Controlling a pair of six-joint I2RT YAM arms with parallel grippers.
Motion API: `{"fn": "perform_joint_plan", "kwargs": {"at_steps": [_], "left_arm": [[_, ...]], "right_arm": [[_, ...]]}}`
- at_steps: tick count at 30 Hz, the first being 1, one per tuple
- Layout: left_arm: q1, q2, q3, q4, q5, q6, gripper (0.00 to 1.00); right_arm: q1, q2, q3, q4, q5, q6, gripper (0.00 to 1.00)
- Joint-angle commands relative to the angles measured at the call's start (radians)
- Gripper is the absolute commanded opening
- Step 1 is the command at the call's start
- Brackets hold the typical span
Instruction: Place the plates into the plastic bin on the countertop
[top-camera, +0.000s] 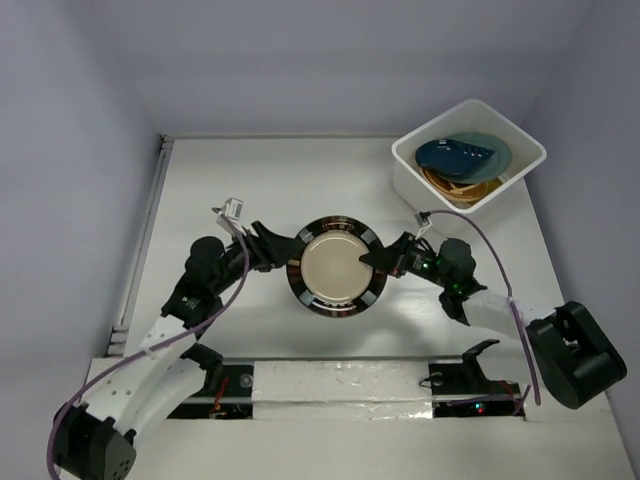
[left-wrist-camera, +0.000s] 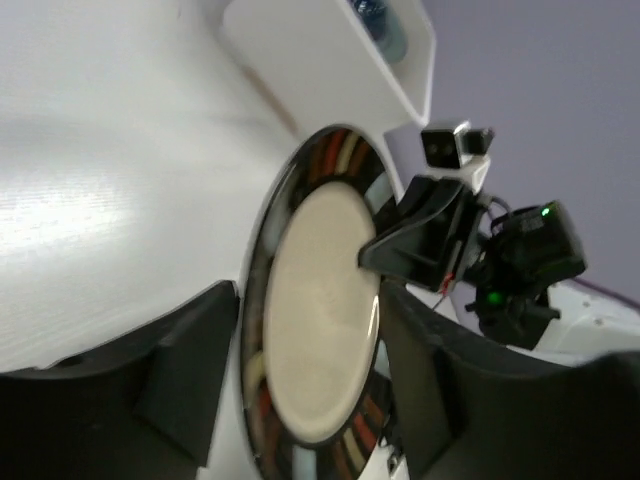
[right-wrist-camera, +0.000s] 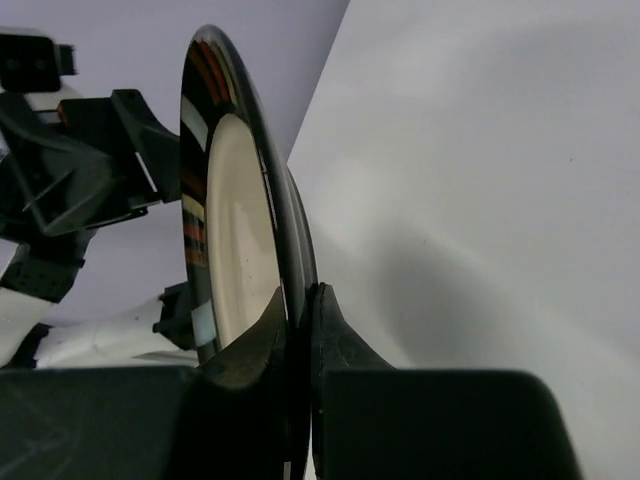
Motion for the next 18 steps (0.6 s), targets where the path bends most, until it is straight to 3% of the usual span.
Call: {"fn": "perform_joint_plan", "kwargs": {"at_steps": [1, 3, 7, 12, 18], "left_arm": [[-0.003, -0.108, 0.108, -0.038, -0.113, 0.096, 0.57], [-0.003, -0.16, 0.116, -0.102, -0.184, 0.129, 0.66], [-0.003, -0.22, 0.116, -0.183, -0.275, 0.183, 0.71], [-0.003, -0.264, 0.059, -0.173, -0.256, 0.174, 0.73], [-0.003, -0.266, 0.009, -0.141, -0.209, 0.163, 0.74]], "right_arm": [[0.0, -0.077, 0.055, 0.071, 0.056, 0.016, 0.0], [0.0, -0.146, 0.124, -0.065, 0.131, -0.033, 0.0], [-0.027, -0.246, 0.307, -0.374, 0.287, -0.136, 0.0], [-0.275, -0.277, 0.503, -0.594, 0.373, -0.18, 0.0], [-0.501, -0.122, 0.731, -0.732, 0.47, -0.238, 0.0]]}}
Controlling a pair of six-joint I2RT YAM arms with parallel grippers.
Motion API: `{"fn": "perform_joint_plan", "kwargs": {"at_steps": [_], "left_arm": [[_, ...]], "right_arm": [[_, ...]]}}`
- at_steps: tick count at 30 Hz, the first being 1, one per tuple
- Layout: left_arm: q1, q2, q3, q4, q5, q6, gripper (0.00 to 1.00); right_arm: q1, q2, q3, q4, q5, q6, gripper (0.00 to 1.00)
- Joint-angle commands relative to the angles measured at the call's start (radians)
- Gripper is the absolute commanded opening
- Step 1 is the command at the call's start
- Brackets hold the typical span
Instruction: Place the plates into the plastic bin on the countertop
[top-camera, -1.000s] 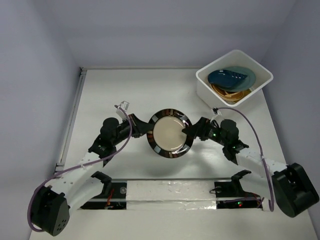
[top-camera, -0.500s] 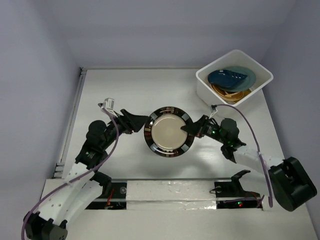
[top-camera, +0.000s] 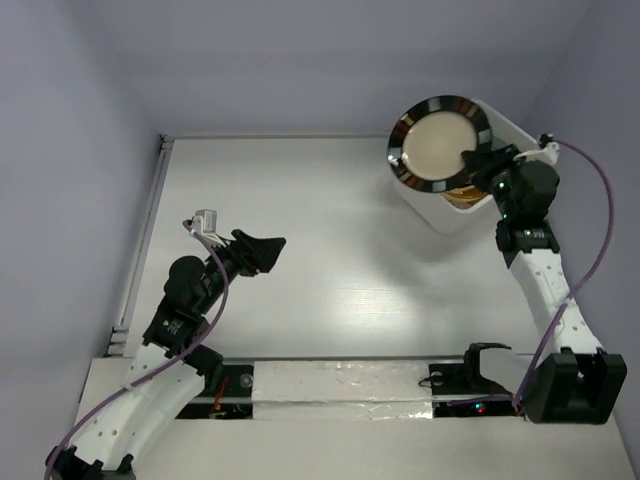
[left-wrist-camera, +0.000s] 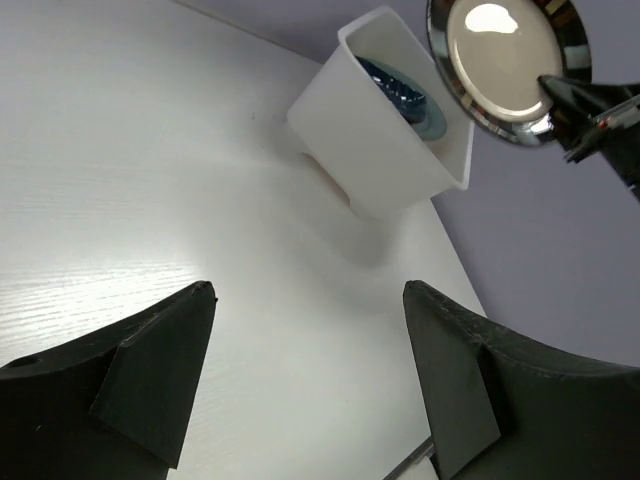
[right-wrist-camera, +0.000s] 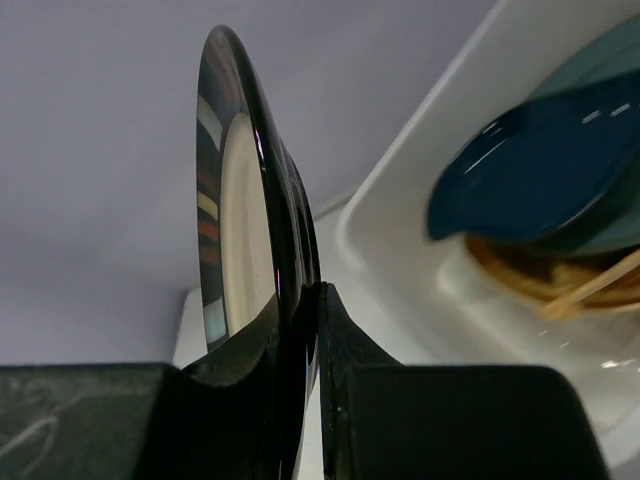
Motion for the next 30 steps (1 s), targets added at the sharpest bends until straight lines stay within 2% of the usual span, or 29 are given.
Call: {"fn": "perform_joint_plan", "kwargs": {"at_steps": [1, 8, 15, 18, 22, 24, 25, 26, 30], "left_arm": [[0.001, -0.007, -0.022, 0.031, 0.03, 0.011, 0.74], [0.001, -0.022, -0.042, 0.051, 0.053, 0.003, 0.74], [0.001, -0.019, -0.048, 0.056, 0.069, 0.0, 0.74], [0.001, -0.024, -0.045, 0.053, 0.07, 0.0, 0.75], [0.001, -0.028, -0.043, 0.053, 0.075, -0.001, 0.75], [0.001, -0.027, -0.039, 0.051, 0.08, -0.001, 0.75], [0.001, -0.027, -0.036, 0.053, 0.081, 0.0, 0.76], [0.001, -0.024, -0.033, 0.051, 0.081, 0.0, 0.76], [0.001, -0.018, -0.016, 0.039, 0.078, 0.005, 0.76]], "right_arm": [[-0.08, 0.062, 0.149, 0.004, 0.066, -0.018, 0.0], [-0.22, 0.255, 0.277, -0.035, 0.078, 0.011, 0.0], [-0.24, 0.424, 0.383, -0.126, 0.098, 0.003, 0.0], [-0.24, 0.462, 0.398, -0.172, 0.117, -0.002, 0.14], [-0.24, 0.441, 0.351, -0.186, 0.185, -0.014, 0.55], [-0.24, 0.398, 0.323, -0.18, 0.207, -0.018, 0.67], [-0.24, 0.381, 0.294, -0.178, 0.227, -0.024, 0.78], [-0.24, 0.363, 0.279, -0.171, 0.232, -0.025, 0.82], [-0.24, 0.222, 0.185, -0.131, 0.239, -0.017, 0.83]]}}
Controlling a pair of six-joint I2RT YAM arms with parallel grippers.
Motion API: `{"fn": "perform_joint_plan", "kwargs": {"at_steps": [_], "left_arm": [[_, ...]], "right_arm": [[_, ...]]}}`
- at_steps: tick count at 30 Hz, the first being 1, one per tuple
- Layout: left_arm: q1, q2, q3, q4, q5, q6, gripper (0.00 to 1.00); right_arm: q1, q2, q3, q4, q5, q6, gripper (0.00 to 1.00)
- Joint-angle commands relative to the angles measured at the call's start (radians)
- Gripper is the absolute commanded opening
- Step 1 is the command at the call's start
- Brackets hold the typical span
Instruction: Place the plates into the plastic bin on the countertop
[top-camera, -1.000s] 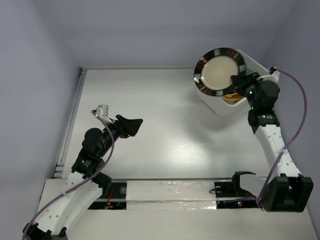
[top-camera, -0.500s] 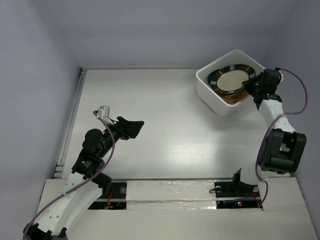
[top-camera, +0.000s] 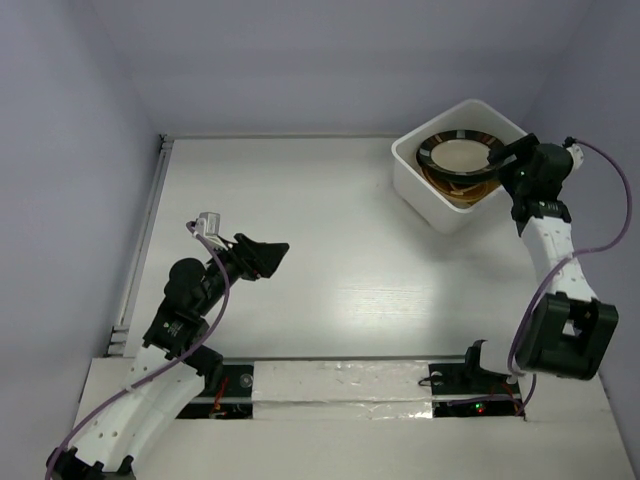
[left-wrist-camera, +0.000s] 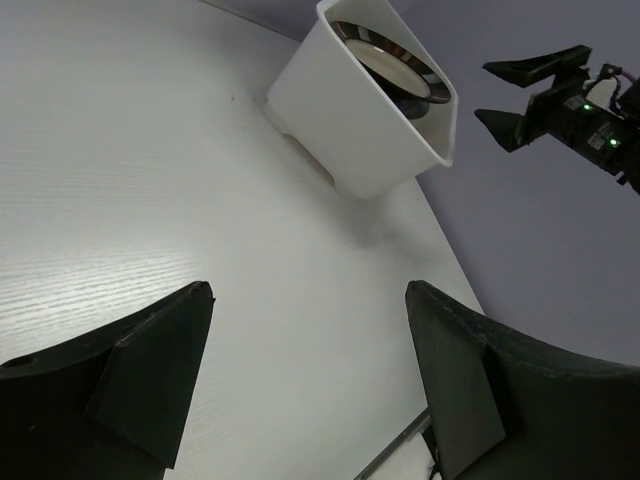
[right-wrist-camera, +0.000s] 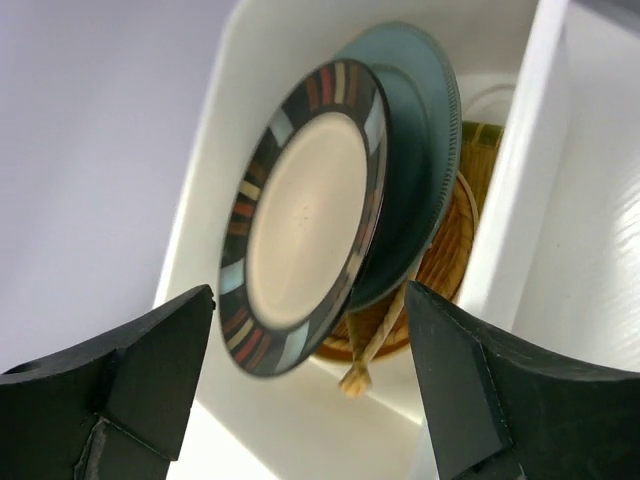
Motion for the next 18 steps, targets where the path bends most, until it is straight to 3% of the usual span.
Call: {"fn": "perform_joint_plan", "kwargs": {"at_steps": [1, 6, 8, 9, 10, 11, 13, 18], "left_arm": [[0.001, -0.003, 0.03, 0.033, 0.011, 0.009, 0.76], [0.001, -0.02, 0.086, -0.027, -0.005, 0.03, 0.76], [0.001, -0.032, 0.121, -0.047, -0.02, 0.049, 0.76], [0.001, -0.038, 0.133, -0.064, -0.025, 0.055, 0.76], [0.001, -0.041, 0.161, -0.074, -0.031, 0.078, 0.76], [0.001, -0.046, 0.181, -0.09, -0.057, 0.092, 0.76], [0.001, -0.05, 0.233, -0.146, -0.092, 0.119, 0.76], [0.001, -0.052, 0.3, -0.191, -0.16, 0.184, 0.76]], "right_arm": [[0.003, -0.142, -0.06, 0.099, 0.05, -0.002, 0.83], [0.003, -0.364, -0.259, 0.204, -0.034, 0.032, 0.8], [0.003, -0.487, -0.33, 0.285, -0.163, 0.072, 0.64], [0.003, -0.528, -0.395, 0.312, -0.212, 0.08, 0.5], [0.003, -0.57, -0.42, 0.326, -0.3, 0.101, 0.25], [0.003, -0.649, -0.44, 0.336, -0.337, 0.109, 0.19], [0.026, -0.731, -0.471, 0.339, -0.408, 0.112, 0.13], [0.026, -0.988, -0.432, 0.224, -0.439, 0.055, 0.16]]}}
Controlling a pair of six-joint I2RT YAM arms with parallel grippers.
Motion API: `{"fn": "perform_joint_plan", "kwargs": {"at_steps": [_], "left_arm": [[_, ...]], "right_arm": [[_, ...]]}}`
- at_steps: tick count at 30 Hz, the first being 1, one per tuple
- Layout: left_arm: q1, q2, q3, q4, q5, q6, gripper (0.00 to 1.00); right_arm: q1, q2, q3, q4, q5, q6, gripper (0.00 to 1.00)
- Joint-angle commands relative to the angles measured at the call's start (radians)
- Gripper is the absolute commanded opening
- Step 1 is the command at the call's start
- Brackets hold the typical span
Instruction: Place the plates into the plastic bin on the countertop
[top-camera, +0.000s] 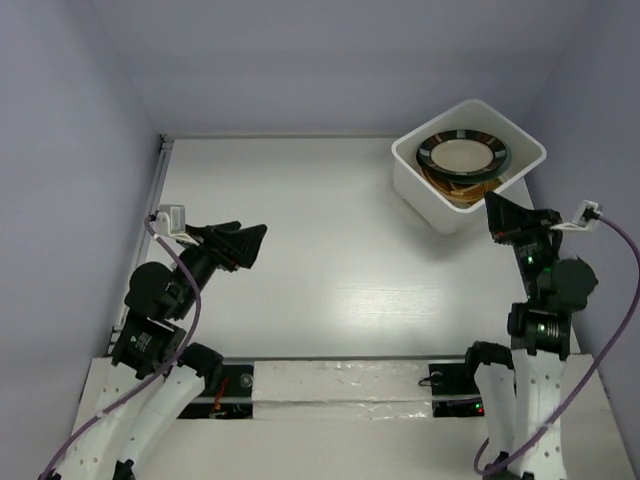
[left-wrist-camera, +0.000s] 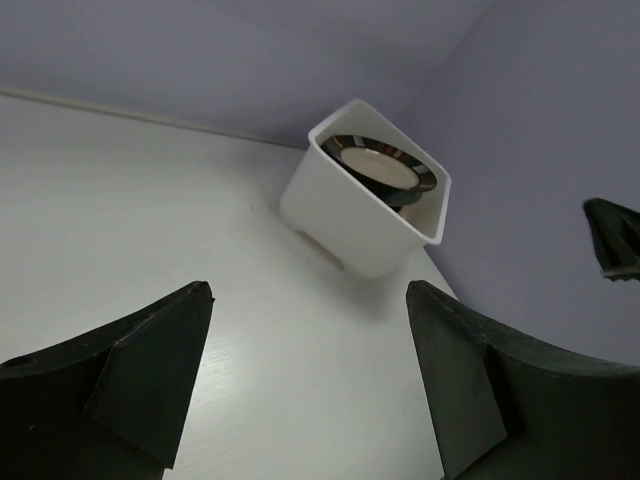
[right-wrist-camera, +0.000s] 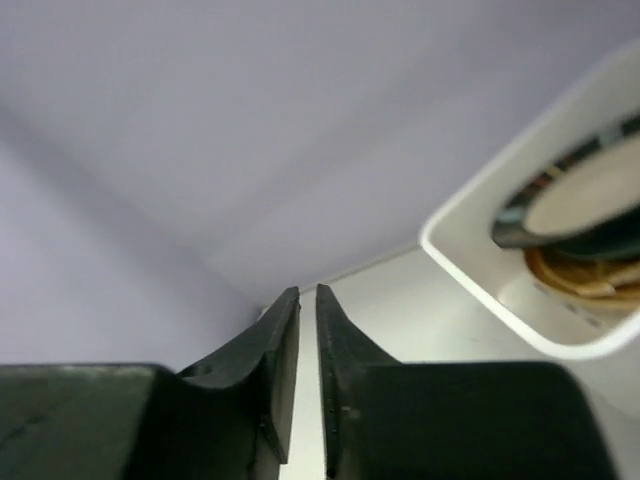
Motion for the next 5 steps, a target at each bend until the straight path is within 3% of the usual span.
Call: {"fn": "perform_joint_plan", "kwargs": {"at_steps": [1, 5], "left_arm": [[0.001, -0.004, 0.053, -0.021, -0.052, 0.067, 0.76], [0.001, 0.024, 0.05, -0.015, -0.025, 0.072, 0.75]], "right_arm": [[0.007, -0.131, 0.052, 0.001, -0.071, -0.047, 0.2], [0.007, -0.191, 0.066, -0.025, -0.079, -0.071, 0.37]]}}
